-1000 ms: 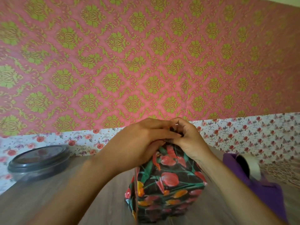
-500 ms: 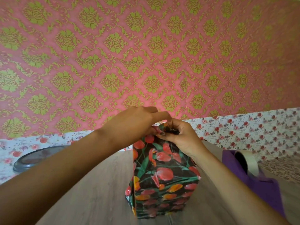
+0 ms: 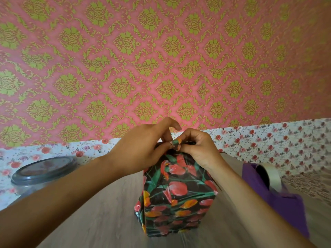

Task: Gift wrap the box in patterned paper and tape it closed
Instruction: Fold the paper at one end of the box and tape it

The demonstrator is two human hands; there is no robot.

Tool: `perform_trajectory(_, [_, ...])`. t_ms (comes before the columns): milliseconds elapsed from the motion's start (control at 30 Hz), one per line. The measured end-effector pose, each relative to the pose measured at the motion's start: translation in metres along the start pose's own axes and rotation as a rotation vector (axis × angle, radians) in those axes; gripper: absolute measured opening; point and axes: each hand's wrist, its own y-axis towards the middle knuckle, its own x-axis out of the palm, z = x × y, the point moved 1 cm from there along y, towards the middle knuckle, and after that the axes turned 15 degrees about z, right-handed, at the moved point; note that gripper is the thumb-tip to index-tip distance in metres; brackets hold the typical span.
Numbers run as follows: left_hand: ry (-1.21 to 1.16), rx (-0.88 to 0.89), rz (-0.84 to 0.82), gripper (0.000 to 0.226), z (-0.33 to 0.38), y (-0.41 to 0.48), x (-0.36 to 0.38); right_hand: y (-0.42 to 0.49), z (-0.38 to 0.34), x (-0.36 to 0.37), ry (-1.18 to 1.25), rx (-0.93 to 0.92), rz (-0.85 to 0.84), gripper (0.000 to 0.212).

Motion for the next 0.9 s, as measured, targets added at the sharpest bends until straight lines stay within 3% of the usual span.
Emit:
perform_trajectory(100, [-0.013, -0.012, -0.03, 0.05, -0.005, 0.002, -0.004, 0.003, 0.001, 0.003, 0.004, -0.004, 0.01, 0.031])
perform_trajectory(267, [0.319, 0.351, 0.03, 0.028, -0.002, -0.002, 0.001, 0.007, 0.004, 0.001, 0.001, -0.023, -0.028, 0.029])
perform_trajectory(533, [0.368, 0.393, -0.017, 0.03, 0.003, 0.004, 0.01, 0.009, 0.003, 0.004, 0.021, -0.004, -0.046, 0.038])
perform_trajectory(633, [0.293, 0.341, 0.012, 0.01, 0.003, 0.001, 0.009, 0.008, 0.001, 0.003, 0.027, 0.018, -0.08, 0.039])
perform_trajectory(667, [0.24, 0.301, 0.053, 0.014, 0.006, 0.0, 0.008, 0.007, 0.002, 0.003, 0.054, 0.046, -0.098, 0.039])
perform_trajectory(767, [-0.008, 0.002, 0.114, 0.02, 0.012, -0.005, 0.007, 0.007, 0.006, 0.0, 0.15, 0.131, -0.09, 0.043])
perform_trajectory(833, [-0.179, -0.174, 0.098, 0.04, 0.01, -0.013, 0.009, 0.009, 0.007, -0.002, 0.148, 0.123, -0.029, 0.046])
perform_trajectory(900, [-0.139, -0.21, 0.02, 0.082, 0.007, -0.02, 0.005, 0.011, 0.007, 0.0, 0.092, 0.077, 0.024, 0.045])
